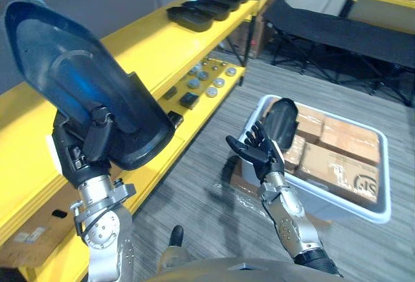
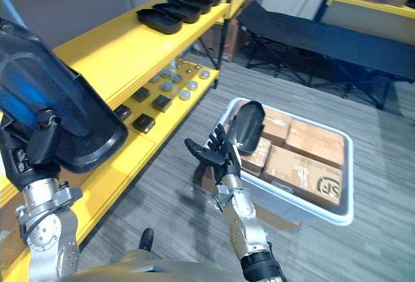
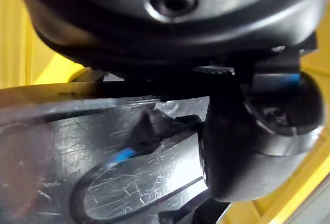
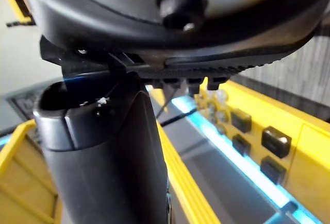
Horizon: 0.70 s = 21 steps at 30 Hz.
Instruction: Walk over and take three plastic housings, then place them on the shelf
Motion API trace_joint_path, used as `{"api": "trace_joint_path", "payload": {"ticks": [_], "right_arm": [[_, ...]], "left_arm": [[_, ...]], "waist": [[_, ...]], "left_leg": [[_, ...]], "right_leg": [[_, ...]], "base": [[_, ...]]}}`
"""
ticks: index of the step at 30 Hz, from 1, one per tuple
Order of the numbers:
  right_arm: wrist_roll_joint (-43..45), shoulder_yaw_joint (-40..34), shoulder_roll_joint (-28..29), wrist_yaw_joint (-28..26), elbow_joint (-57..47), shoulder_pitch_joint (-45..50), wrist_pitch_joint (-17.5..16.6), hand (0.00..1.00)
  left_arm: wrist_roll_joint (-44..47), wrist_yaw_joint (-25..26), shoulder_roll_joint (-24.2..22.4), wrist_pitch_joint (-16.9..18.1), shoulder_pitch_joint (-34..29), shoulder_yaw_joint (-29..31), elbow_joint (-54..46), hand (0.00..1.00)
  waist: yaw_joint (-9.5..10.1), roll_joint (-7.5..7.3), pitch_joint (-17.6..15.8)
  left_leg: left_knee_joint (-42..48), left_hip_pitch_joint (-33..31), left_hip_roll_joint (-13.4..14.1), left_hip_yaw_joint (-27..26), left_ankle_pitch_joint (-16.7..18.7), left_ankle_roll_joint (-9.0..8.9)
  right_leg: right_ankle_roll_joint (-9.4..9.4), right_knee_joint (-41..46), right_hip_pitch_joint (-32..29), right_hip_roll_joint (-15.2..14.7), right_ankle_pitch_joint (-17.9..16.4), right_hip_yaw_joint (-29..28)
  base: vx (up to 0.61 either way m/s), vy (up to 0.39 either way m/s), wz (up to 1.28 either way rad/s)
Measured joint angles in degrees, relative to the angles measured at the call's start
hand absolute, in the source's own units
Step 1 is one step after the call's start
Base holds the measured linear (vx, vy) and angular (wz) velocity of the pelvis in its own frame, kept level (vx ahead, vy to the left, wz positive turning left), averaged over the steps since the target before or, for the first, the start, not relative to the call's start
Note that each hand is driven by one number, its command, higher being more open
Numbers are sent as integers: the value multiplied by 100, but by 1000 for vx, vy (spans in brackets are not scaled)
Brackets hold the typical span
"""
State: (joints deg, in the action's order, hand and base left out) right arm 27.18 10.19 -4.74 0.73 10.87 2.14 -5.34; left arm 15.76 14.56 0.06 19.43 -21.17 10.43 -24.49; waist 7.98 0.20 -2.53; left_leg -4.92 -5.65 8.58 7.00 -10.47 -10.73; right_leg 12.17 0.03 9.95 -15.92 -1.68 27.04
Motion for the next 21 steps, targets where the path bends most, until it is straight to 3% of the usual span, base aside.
{"api": "trace_joint_path", "payload": {"ticks": [4, 10, 12, 14, 15, 18, 21], "right_arm": [[-223, 106, -62, -333, -1, -102, 10, 100], [-121, 251, -195, -754, -21, -139, 211, 100], [-100, 279, -222, -754, -63, -128, 228, 100], [-92, 262, -233, -653, -224, -60, 228, 100], [-92, 257, -233, -638, -244, -60, 227, 100], [154, 278, -226, -894, -264, -64, 232, 100], [350, 413, -224, -1241, -408, -31, 234, 100]], "left_arm": [[260, -273, -77, 51, -196, 288, -30, 0], [324, -511, -78, 54, -214, 275, -86, 0], [371, -537, -78, 54, -214, 203, -86, 0], [410, -764, -67, 53, -156, 60, -85, 0], [416, -827, -66, 53, -157, 38, -83, 0], [716, -1215, -56, 65, -159, -67, -82, 0], [921, -1709, 29, 66, -56, -243, -82, 0]], "waist": [[129, -26, -16], [123, -85, -56], [112, -85, -60], [-18, -66, -123], [-47, -51, -147], [131, -12, -298], [93, 1, -336]], "left_leg": [[-2, -24, -3, 98, -11, -6], [2, -12, 4, 110, -26, 45], [0, -89, -5, 111, -68, 112], [0, -351, -10, -23, -242, 435], [-1, -404, -9, -77, -290, 496], [2, -427, -79, -10, -377, 495], [4, -610, -196, 152, -490, 513]], "right_leg": [[-40, 48, 32, 14, -75, 98], [-36, 120, 32, 17, -109, 103], [-32, 122, 37, 29, -128, 203], [-6, 209, 113, 60, -213, 644], [6, 261, 140, 59, -258, 763], [42, 415, 285, 12, -397, 1025], [-89, 884, 264, -50, -815, 1167]], "base": [[0, -17, 11], [-7, -4, 2], [-35, -7, 34], [-48, -2, 95], [-27, 12, 90], [-22, 16, 55], [-23, -5, 81]]}}
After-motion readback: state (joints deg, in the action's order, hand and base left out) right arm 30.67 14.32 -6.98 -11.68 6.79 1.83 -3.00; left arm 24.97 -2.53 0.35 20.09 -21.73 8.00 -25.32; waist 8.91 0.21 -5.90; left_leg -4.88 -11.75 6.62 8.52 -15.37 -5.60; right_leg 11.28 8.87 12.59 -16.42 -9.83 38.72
